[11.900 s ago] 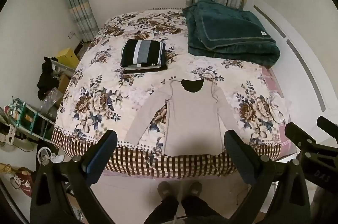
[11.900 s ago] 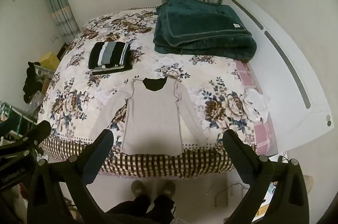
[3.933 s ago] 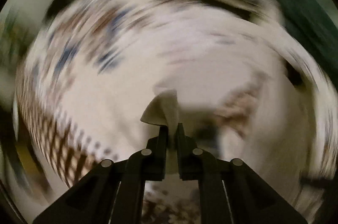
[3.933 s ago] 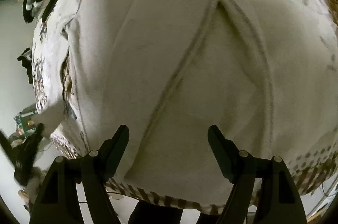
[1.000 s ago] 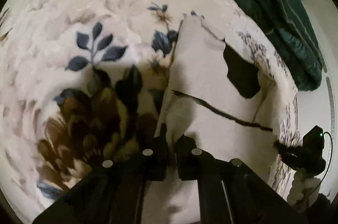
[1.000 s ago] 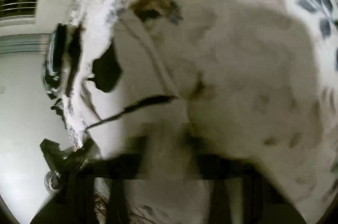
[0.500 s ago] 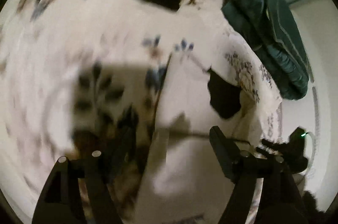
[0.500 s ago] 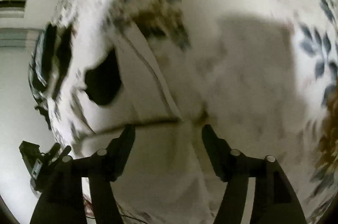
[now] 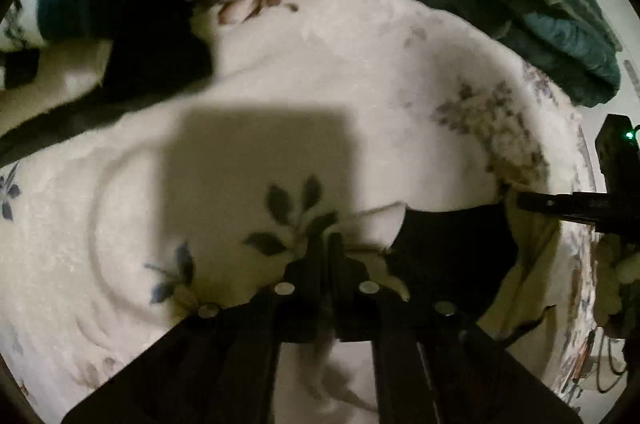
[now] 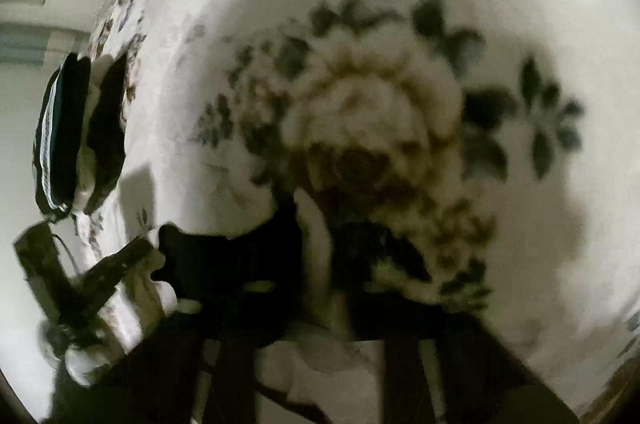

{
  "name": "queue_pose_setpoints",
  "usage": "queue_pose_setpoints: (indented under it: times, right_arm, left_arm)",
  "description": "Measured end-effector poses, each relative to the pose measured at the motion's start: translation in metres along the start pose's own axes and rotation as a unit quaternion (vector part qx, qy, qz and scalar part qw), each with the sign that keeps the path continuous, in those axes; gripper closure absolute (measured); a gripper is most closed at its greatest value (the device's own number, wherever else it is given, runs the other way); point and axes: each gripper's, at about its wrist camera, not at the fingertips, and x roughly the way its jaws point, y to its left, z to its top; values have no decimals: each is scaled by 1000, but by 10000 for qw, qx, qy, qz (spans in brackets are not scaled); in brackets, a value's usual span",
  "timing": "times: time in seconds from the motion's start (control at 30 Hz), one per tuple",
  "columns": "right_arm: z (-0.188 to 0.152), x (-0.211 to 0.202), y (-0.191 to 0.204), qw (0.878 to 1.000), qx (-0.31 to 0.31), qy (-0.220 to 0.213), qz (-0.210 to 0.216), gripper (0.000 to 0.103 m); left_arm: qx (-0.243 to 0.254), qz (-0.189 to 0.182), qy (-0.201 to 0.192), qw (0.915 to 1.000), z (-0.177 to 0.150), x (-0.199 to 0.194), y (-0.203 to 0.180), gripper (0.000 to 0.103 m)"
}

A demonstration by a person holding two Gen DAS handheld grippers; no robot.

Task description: Fold small clothes

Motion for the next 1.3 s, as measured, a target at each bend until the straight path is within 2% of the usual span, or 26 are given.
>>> queue_pose_setpoints:
  times: [0.13,0.33,0.43,0.53,0.63,0.73,0.8,0.83,0.87,0.93,0.97,1.0,1.03,1.07,1.13,1.23,1.3]
  right_arm:
    - [-10,-26,20,9990,-234,-360,141,98]
    - [-55,-75,45,9949,-706,-666,283,98]
    - [-92,-103,48,9922,-812,-761,558,98]
    - [-131,-121,39,9906,-830,-721,819,98]
    - [-174,-124,17,9922,-725,-536,860,98]
    - [-209,-119,-12,9959,-535,-258,687,98]
    - [-232,-106,-39,9982,-176,254,522,97]
    - [-239,-103,-49,9982,8,407,450,97]
    - [-248,-100,-62,9971,247,586,422,97]
    - [-259,-101,-80,9949,650,644,413,93]
    - [-263,-104,-86,9937,826,563,503,88]
    - [-265,-107,-92,9912,1058,458,652,67]
    - [-265,-108,-97,9872,1311,353,834,42]
    - [-265,-108,-99,9834,1491,264,1002,35]
    - [-261,-103,-99,9710,1879,108,1472,34]
    - [-251,-86,-95,9591,2239,4,1734,34]
    - [-245,-73,-91,9573,2356,19,1673,34]
  left_arm:
    - [195,-230,-377,9988,-13,-36,-14,101]
    - [125,-345,-804,9961,-48,-95,-29,101]
    - [-65,-397,-1056,9936,-82,-128,-30,101]
    - [-196,-401,-1143,9924,-126,-149,-34,101]
    - [-475,-361,-1002,9932,-174,-152,-28,99]
    - [-1187,-468,-538,9904,-223,-142,-3,98]
    - [-1805,-495,-135,9822,-256,-134,16,97]
    - [-1999,-525,-58,9784,-266,-134,21,97]
    - [-2331,-615,3,9705,-278,-133,29,97]
    - [-2675,-882,-10,9595,-284,-133,35,88]
    - [-2789,-1005,-41,9550,-281,-132,36,73]
    - [-2857,-1125,-137,9516,-274,-132,34,54]
    - [-2895,-1220,-234,9491,-268,-131,33,46]
    - [-2953,-1343,-361,9452,-257,-130,29,38]
    - [-3004,-1622,-504,9386,-228,-122,22,38]
    - [-2841,-1555,-488,9449,-191,-99,10,38]
    - [-2821,-1394,-353,9485,-176,-79,5,39]
